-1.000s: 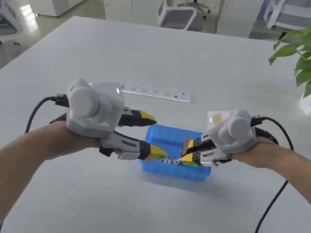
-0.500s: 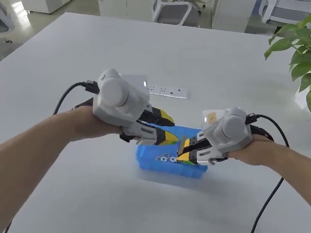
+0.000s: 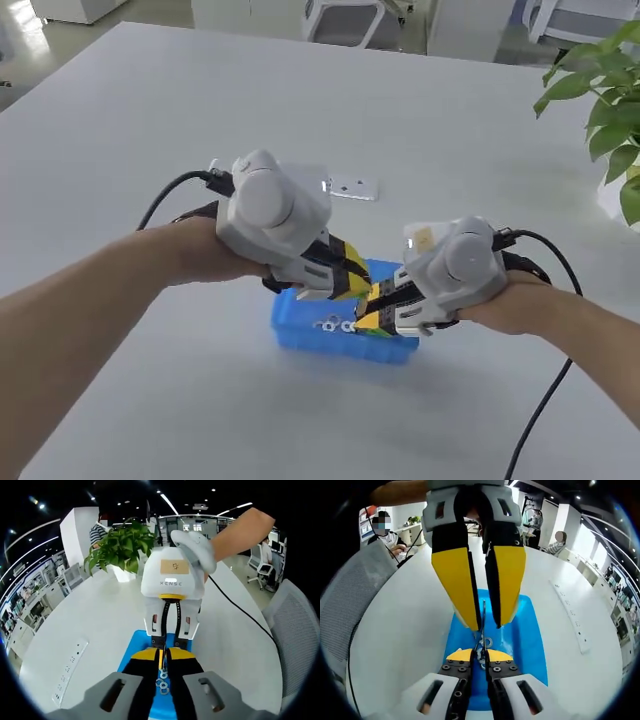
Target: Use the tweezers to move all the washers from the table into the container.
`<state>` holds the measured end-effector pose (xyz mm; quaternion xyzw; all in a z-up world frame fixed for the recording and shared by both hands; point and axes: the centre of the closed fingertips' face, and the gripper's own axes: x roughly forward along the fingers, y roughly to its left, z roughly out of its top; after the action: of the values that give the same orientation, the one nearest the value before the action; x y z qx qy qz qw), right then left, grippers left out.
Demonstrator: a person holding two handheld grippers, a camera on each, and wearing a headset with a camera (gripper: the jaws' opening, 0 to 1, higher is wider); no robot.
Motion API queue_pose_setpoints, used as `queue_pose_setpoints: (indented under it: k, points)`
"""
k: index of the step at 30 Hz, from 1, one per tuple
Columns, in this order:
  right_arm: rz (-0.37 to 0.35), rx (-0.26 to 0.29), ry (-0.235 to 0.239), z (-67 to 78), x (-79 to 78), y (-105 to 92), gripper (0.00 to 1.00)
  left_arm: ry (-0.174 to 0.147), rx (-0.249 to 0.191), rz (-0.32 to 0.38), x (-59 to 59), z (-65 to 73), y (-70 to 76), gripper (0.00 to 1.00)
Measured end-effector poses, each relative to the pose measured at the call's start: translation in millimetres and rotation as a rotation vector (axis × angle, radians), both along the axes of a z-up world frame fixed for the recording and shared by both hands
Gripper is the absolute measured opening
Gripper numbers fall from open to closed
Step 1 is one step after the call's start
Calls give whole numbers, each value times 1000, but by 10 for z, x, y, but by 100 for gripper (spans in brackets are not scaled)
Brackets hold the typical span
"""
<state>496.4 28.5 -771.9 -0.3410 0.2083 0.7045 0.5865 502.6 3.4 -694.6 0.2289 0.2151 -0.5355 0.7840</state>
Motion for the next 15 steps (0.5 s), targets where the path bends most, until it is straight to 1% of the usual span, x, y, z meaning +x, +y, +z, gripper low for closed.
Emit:
queue_pose_setpoints:
  k: [4,8,11,15]
  points:
    - [-5,3,2,1,11,5,10,4,7,-12,-16,-29,-7,7]
    - [-3,-1,-2,-4,12,-3,10,2,8,-16,-23,-32,-17,6]
    - [-2,-3,-3,-5,17,-10,11,10,3,-17,-30,-32,-24,6]
    - [-3,-4,-3,0,14,-13,12,13,6,-21,-39,-27,-28,6]
